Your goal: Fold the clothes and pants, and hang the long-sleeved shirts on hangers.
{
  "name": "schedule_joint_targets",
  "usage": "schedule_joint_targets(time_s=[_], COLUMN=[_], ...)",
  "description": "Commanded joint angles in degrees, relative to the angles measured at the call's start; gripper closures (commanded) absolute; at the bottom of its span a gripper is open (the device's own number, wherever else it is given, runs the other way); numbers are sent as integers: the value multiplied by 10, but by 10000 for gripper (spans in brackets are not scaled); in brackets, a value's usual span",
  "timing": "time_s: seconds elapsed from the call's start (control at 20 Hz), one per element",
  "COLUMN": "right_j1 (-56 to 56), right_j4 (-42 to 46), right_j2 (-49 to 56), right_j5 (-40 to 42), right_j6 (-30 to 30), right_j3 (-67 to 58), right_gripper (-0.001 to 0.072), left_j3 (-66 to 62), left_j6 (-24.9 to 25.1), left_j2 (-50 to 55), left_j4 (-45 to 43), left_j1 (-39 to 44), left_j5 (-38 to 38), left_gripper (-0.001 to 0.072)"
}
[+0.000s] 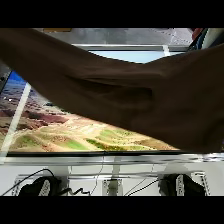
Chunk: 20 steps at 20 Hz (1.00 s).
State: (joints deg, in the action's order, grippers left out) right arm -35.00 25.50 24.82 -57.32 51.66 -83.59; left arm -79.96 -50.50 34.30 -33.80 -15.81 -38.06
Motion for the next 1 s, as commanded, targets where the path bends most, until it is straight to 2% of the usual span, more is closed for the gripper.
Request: schedule_joint_targets(time_s=[0.0, 0.1, 0.2, 0.25, 0.4, 0.5, 0.6, 0.75, 0.85, 0.95], right_j1=[0, 0, 0, 0, 0, 0, 1, 23, 67, 123], right_j4=[3, 24, 67, 92, 127, 112, 104, 103, 106, 112], right_j2=[-23, -19, -10, -1, 52, 107, 170, 276, 349, 424], right_j5=[18, -7, -40, -64, -135, -158, -167, -136, -71, 28], right_j6=[66, 107, 151, 174, 223, 227, 227, 226, 216, 183], right_j3=[-43, -43, -39, -34, -2, 44, 98, 187, 223, 232], right_gripper=[700, 701, 701, 701, 701, 700, 700, 700, 700, 700], left_j3=[-4, -4, -4, -4, -4, 3, 21, 31, 31, 31], left_j6=[0, 0, -1, -8, -74, -81, -80, -73, -73, -73], left_j2=[-83, -101, -98, -88, -22, 57, 151, 304, 399, 467], left_j4=[-88, -145, -198, -217, -261, -255, -229, -215, -214, -214], left_j1=[0, 0, 0, 0, 0, 1, 7, 43, 76, 103], left_j5=[142, 139, 105, 71, -98, -193, -249, -250, -192, -116], left_gripper=[697, 697, 698, 698, 698, 698, 698, 698, 698, 698])
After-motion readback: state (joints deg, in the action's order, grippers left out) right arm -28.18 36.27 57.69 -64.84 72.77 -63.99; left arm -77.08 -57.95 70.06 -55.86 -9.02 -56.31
